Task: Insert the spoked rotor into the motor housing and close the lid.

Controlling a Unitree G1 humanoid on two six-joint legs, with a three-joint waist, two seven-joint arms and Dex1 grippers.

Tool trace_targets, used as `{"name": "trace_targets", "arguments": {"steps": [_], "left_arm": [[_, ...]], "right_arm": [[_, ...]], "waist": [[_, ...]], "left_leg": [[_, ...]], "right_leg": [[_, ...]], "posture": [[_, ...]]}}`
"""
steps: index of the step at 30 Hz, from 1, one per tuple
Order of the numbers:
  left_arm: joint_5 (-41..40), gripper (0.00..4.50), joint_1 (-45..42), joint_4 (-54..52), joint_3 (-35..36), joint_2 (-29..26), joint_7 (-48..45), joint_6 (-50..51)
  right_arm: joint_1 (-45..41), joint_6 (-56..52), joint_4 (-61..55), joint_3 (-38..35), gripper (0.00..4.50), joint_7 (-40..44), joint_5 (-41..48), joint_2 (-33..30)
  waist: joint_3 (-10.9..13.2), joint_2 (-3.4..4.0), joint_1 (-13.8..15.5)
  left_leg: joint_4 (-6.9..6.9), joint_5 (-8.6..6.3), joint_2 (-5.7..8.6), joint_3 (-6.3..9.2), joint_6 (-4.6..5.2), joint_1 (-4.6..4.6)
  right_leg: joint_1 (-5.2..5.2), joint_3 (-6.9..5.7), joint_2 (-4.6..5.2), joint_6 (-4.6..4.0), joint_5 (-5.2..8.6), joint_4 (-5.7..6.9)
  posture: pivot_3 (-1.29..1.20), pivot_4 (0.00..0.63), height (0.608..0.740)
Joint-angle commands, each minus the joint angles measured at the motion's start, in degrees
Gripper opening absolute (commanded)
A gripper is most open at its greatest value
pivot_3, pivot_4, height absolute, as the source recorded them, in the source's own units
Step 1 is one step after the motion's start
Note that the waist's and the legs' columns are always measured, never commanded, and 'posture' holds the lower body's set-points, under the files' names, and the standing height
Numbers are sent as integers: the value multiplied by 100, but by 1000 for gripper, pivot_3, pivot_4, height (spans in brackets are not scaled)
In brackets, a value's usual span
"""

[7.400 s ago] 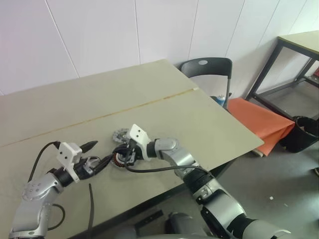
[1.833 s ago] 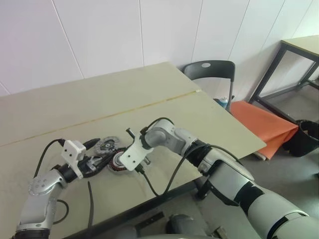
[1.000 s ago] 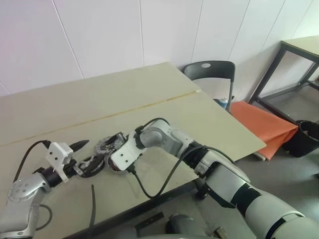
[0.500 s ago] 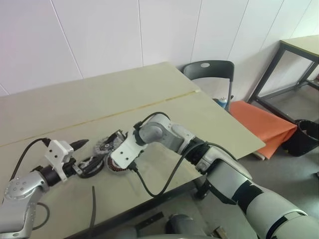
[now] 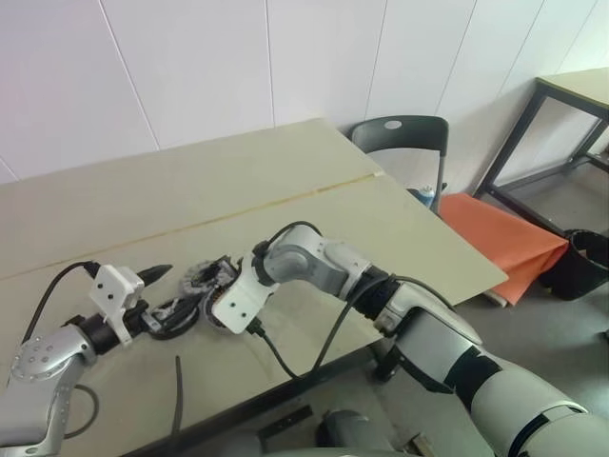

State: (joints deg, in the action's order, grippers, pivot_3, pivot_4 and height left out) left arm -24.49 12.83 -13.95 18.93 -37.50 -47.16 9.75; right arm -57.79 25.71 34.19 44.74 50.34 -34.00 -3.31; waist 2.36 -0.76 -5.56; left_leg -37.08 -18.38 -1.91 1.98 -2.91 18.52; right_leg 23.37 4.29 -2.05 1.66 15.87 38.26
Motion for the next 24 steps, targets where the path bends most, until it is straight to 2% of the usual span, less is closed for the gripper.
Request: {"name": "trace_targets", "arguments": {"steps": [1, 10, 17, 24], "left_arm": [[-121, 4500, -19, -241, 127, -5, 36, 24], [-121, 4500, 2, -330, 113, 38, 62, 96], [-102, 4500, -34, -294, 64, 64, 64, 99], [-94, 4500, -67, -250, 51, 77, 51, 78]], "right_arm": [[-26, 199, -90, 52, 4230, -223, -158, -34], [-130, 571, 106, 159, 4230, -637, -464, -16], [-335, 177, 105, -269, 4230, -143, 194, 155], [-463, 144, 149, -233, 4230, -283, 68, 130]], "waist": [[0, 0, 0], [-1, -2, -1], [-1, -1, 0], [0, -1, 0]], "left_leg": [[0, 0, 0, 0, 0, 0], [0, 0, 0, -3, 0, -2], [0, 0, 0, -2, 0, -2], [0, 0, 0, -1, 0, -1]], "right_leg": [[0, 0, 0, 0, 0, 0], [-1, 0, -2, 0, 0, 1], [-1, 0, -2, -1, 0, 1], [-1, 0, -1, -1, 0, 1]], "posture": [[0, 0, 740], [0, 0, 740], [0, 0, 740], [0, 0, 740]]}}
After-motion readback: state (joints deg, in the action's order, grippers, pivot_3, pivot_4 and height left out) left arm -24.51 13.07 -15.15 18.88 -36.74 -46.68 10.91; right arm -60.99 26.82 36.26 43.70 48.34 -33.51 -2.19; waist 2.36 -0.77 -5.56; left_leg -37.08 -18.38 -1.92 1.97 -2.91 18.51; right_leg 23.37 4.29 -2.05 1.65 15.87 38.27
